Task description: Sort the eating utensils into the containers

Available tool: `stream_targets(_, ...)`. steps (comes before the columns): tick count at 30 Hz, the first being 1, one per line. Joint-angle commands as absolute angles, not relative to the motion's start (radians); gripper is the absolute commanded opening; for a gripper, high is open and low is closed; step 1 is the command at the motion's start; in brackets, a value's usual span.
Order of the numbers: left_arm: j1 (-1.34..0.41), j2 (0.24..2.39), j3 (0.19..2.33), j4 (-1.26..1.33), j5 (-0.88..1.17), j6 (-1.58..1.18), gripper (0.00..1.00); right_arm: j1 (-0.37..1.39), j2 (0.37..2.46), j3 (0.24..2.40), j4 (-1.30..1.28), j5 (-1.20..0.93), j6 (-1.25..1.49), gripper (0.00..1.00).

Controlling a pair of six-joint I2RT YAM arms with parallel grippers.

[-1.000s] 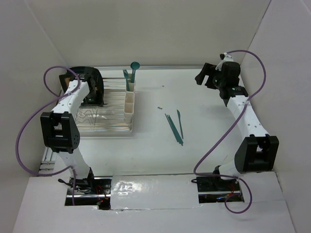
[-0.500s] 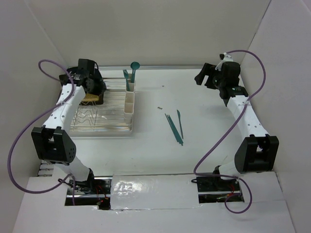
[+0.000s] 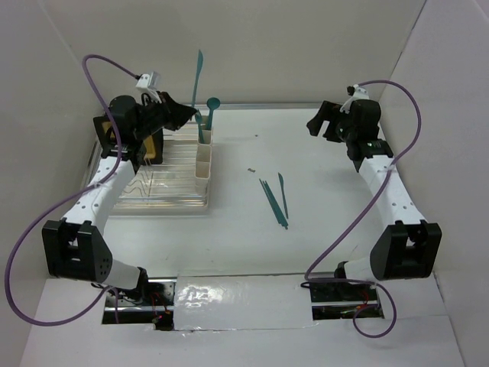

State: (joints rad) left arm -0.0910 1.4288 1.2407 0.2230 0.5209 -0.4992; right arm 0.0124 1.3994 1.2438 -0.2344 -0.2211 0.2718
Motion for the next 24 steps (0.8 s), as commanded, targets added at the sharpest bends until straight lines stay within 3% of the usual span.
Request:
stream_targets(1,-0.100,1.407,1.244,0.369,0.676,-0.410,0.00,0.005,1.333,1.226,-0.244,-0.209,0.262,0.92)
stream_targets(8,-0.107,1.348,1.026,0.609,0.830,-0.302,0.00,-0.023,1.278,1.180,-0.253,-0.196,0.265,0.92)
stream_targets(14,-0.107,1.431,0.925,0.829,1.052,-0.229,0.00,-0.025,1.272,1.189,-0.272,-0.187,0.255,0.92)
stream_targets(24,-0.107,1.539,0.870,1.008,1.051,-0.241,0.00,-0.026,1.201,1.146,-0.281,-0.146,0.273,0.92)
